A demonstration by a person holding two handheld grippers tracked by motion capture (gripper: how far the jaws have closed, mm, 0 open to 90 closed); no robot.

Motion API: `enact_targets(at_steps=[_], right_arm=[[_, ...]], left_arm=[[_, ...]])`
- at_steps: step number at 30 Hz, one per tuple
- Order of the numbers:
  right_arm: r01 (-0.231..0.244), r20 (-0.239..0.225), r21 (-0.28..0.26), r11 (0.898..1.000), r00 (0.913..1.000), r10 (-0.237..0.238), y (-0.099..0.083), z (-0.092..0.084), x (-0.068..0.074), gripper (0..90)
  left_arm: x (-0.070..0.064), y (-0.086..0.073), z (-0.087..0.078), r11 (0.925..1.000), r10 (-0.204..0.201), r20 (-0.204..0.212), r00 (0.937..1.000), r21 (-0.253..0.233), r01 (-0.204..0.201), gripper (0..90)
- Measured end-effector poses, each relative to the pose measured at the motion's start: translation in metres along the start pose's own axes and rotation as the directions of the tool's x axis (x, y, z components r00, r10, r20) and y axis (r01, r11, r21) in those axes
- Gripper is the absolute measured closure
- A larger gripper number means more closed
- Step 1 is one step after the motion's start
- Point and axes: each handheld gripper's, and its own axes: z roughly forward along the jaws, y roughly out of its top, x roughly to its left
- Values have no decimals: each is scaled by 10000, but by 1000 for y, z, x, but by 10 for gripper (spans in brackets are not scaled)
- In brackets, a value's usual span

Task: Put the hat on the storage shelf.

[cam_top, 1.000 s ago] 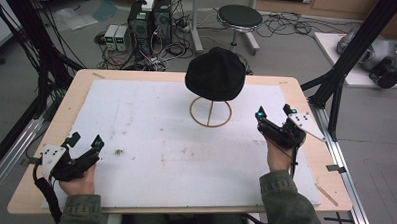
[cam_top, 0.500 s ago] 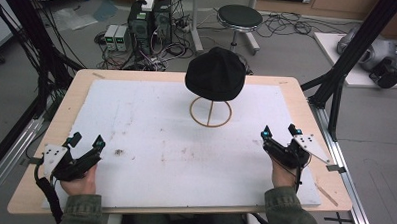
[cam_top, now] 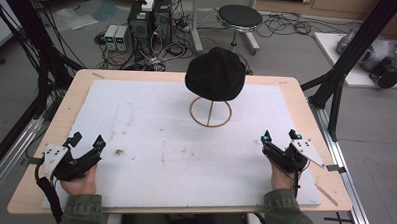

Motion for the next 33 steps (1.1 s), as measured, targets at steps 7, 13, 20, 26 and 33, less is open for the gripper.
enact_targets(at_steps=[7, 13, 20, 26, 33], right_arm=[[-781, 268, 25, 9969, 9966, 780, -2, -1, -13, 128], [-653, 225, 118, 9978, 9976, 650, -3, 0, -11, 129], [-432, 133, 203, 9989, 9990, 429, -4, 1, -9, 130], [-403, 2, 226, 9989, 9992, 403, -4, 2, -8, 130], [-423, -45, 294, 9987, 9991, 424, -5, 1, -8, 130]], left_arm=[[-1, 0, 0, 10000, -4, 21, 10000, 21, 4, 243], [-1, 0, 0, 10000, 11, 23, 10000, 36, -11, 243], [-1, 0, 0, 10000, 12, 23, 10000, 37, -12, 243], [-2, 0, 1, 10000, 54, 57, 10000, 71, -54, 243], [-2, 0, 2, 10000, 49, 71, 10000, 80, -49, 243]])
